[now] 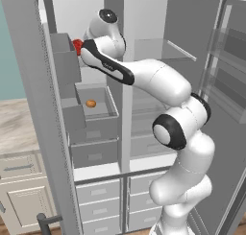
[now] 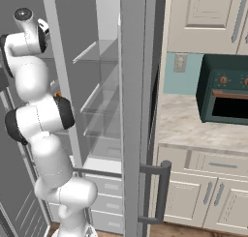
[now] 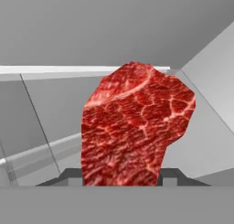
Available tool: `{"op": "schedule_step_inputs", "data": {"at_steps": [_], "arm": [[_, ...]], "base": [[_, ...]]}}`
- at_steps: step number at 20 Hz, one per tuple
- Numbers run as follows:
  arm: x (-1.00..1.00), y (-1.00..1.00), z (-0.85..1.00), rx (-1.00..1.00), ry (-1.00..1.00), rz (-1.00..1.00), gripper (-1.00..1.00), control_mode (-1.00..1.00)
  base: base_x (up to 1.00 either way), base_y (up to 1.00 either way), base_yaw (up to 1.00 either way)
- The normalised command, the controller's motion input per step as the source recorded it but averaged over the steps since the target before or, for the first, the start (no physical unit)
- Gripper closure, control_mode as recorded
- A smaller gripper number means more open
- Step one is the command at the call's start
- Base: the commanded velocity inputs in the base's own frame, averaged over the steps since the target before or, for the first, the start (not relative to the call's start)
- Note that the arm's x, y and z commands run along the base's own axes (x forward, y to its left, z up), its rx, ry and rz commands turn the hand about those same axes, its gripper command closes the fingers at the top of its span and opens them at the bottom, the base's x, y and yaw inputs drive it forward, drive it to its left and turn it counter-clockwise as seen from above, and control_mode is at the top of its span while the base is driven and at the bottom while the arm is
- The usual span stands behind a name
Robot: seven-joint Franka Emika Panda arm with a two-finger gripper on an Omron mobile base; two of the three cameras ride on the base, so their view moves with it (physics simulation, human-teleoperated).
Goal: There's a steak in the fridge that needs to be moved to the freezer for freezing. Pick up the steak from the fridge, place it on any shelf in the freezer, and close the fridge and freezer doors when done.
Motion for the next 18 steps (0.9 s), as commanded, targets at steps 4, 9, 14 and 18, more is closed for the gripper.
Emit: {"op": "schedule_step_inputs", "data": {"at_steps": [4, 9, 14, 18], "arm": [[0.41, 0.22, -0.26, -0.07, 0.00, 0.00, 1.00, -1.00], [0.43, 0.15, -0.27, -0.04, 0.00, 0.00, 1.00, -1.00], [0.56, 0.16, -0.05, -0.02, 0.04, 0.00, 1.00, -1.00], [0.36, 0.05, -0.43, -0.04, 0.06, 0.00, 1.00, -1.00]], "base": [[0.00, 0.00, 0.00], [0.00, 0.00, 0.00], [0.00, 0.00, 0.00], [0.00, 0.00, 0.00]]}}
